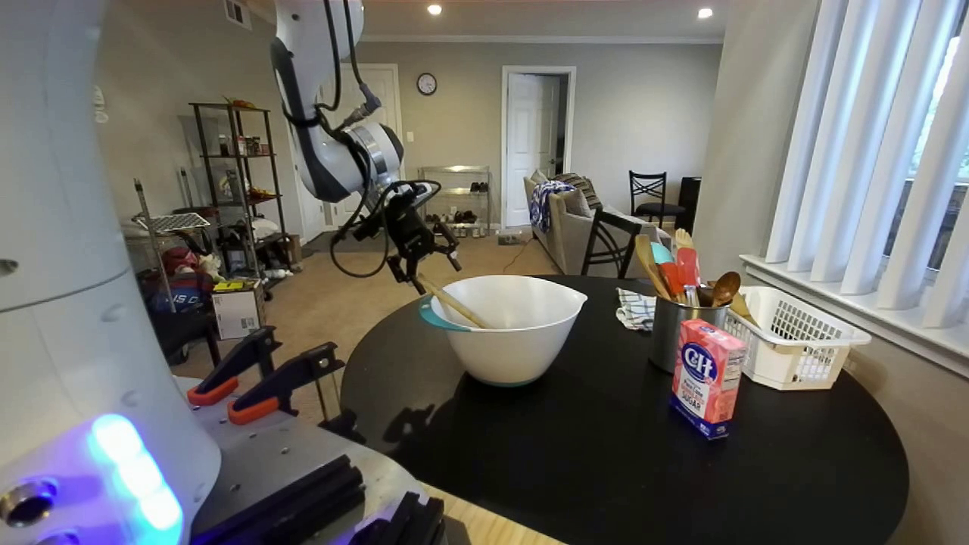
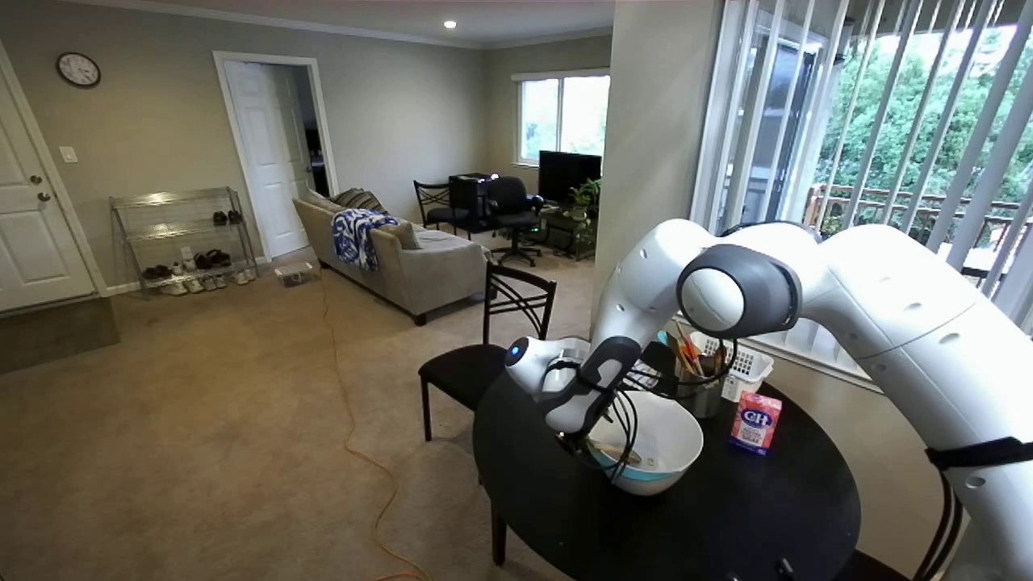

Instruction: Use the wooden spoon to stir the bowl

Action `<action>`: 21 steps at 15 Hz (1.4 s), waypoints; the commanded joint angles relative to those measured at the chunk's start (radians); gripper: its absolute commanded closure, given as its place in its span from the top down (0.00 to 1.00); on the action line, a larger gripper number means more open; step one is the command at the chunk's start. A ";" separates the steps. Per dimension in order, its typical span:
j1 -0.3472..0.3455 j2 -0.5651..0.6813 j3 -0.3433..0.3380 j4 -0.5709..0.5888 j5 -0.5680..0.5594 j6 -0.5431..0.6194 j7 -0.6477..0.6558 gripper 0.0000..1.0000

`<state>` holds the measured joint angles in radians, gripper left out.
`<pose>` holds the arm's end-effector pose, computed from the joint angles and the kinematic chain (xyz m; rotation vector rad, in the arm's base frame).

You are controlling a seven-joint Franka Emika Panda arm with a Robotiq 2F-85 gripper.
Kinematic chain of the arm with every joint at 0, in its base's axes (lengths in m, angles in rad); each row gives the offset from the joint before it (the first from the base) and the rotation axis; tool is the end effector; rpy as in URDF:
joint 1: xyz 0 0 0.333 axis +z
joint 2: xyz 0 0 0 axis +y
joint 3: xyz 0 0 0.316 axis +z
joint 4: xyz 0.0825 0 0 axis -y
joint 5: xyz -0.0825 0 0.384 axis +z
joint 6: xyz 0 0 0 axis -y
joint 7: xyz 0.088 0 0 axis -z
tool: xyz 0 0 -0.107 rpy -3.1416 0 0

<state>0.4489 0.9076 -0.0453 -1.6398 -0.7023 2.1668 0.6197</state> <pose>0.5919 0.2268 0.0651 2.4679 0.3898 -0.0754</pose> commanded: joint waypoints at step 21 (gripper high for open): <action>0.008 -0.145 -0.008 -0.301 -0.612 0.377 0.550 1.00</action>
<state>0.4867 0.8265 -0.0931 -1.8760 -1.2335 2.5397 1.1065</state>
